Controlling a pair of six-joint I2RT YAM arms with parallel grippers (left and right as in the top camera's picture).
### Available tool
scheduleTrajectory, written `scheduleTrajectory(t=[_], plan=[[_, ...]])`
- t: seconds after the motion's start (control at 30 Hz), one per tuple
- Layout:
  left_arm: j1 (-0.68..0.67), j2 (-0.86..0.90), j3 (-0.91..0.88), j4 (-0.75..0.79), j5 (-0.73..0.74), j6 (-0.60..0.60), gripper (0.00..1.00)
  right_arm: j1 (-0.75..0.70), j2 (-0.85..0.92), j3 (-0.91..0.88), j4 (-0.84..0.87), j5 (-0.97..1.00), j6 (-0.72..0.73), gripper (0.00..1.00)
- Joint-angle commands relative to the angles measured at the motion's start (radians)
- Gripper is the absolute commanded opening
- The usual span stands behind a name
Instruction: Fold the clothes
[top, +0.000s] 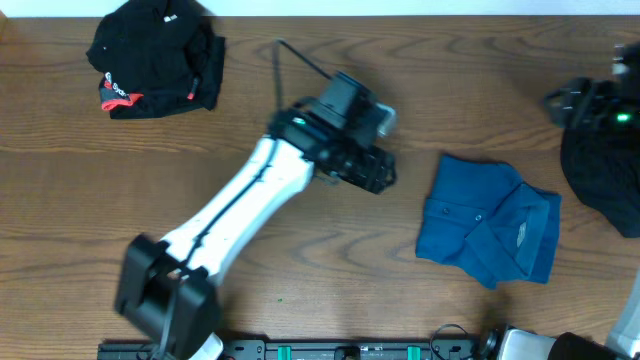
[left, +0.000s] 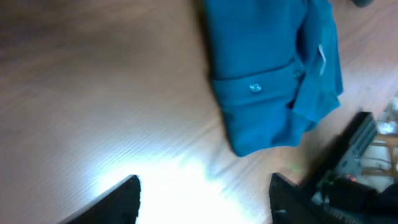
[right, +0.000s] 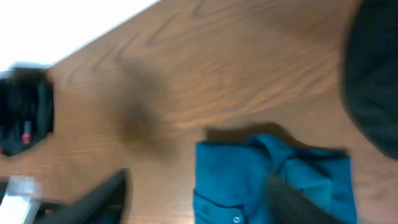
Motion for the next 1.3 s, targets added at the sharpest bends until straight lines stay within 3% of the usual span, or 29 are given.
scheduleTrajectory(t=[0.0,0.17,0.3,0.53,0.9,1.27], plan=[[-0.060,0.027,-0.006,0.030,0.051,0.014,0.45,-0.061,-0.011,0.057,-0.024,0.020,0.005,0.52],[-0.187,0.043,-0.006,0.108,-0.010,0.024,0.22,-0.086,-0.011,0.064,-0.043,0.020,-0.005,0.52],[-0.283,0.079,-0.006,0.164,-0.066,0.024,0.11,-0.085,-0.011,0.064,-0.051,0.020,-0.014,0.52],[-0.366,0.187,-0.006,0.311,-0.066,0.009,0.08,-0.085,-0.011,0.064,-0.086,0.020,-0.034,0.52],[-0.324,0.307,-0.006,0.556,-0.065,-0.051,0.08,-0.085,-0.011,0.064,-0.135,0.020,-0.071,0.50],[-0.275,0.422,-0.006,0.582,-0.055,-0.095,0.08,-0.085,-0.011,0.064,-0.147,0.016,-0.070,0.49]])
